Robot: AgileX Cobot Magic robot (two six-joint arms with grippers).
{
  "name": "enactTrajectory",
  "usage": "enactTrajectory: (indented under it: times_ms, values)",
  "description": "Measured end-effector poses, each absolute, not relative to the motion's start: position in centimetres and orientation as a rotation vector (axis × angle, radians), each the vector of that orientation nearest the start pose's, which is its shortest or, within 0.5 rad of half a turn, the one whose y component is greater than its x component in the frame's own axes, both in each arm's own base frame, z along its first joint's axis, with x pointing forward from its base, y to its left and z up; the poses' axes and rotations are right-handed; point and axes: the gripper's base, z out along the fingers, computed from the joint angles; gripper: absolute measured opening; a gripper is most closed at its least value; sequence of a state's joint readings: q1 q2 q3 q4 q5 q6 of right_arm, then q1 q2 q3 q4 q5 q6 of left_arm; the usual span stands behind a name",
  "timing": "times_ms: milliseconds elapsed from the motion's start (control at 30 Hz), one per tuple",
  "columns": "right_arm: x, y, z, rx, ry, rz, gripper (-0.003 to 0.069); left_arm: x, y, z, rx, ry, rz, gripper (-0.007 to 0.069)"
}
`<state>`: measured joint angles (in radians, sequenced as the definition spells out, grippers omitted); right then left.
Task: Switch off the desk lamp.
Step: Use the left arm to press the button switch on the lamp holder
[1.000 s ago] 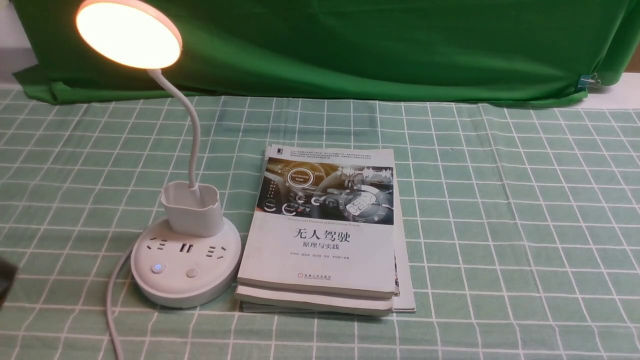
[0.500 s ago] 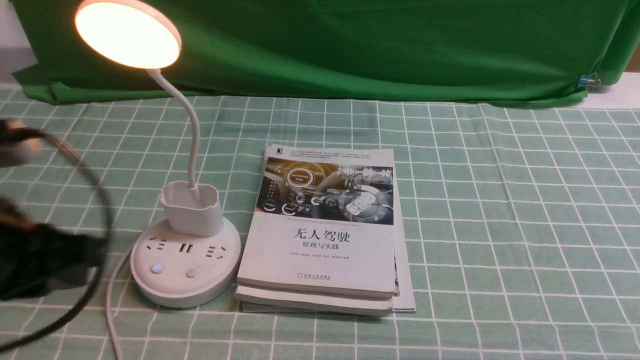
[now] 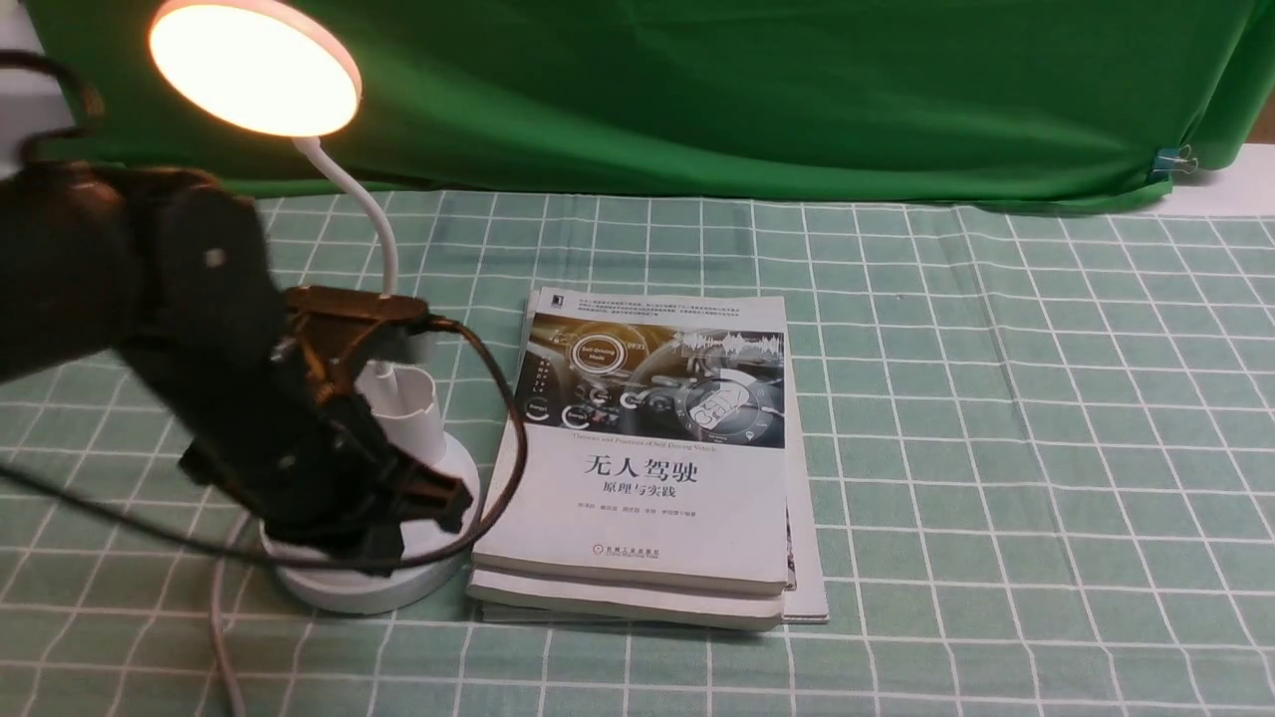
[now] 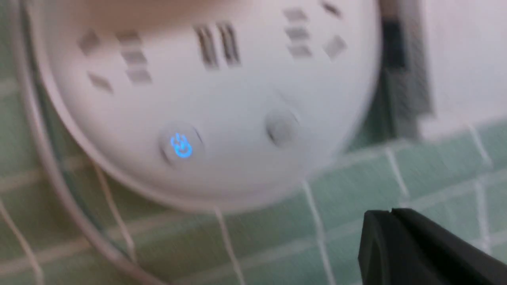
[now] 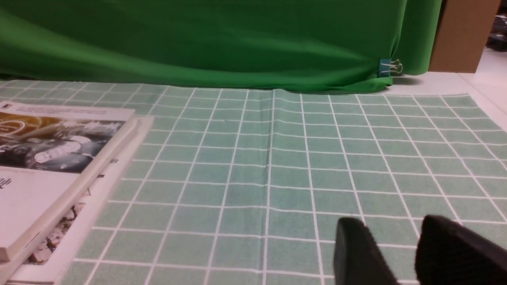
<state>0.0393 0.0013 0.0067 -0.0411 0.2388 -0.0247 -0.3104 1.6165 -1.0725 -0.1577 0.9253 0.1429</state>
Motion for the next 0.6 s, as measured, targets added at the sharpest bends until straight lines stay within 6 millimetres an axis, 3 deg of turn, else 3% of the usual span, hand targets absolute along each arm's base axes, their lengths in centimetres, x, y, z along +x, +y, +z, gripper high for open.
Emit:
enactTrajectory:
  times_ms: [233,600]
  values:
    - [5.6,0.1,18.9,-0.083,1.728,-0.027,0.0242,31.6,-11.0,21.4,0.586,2.911,-0.157,0.0002]
    - [5.6,0.1,18.9,-0.083,1.728,-0.027,0.0242,32.2,-9.9,20.8,0.563,2.972,-0.129,0.0002]
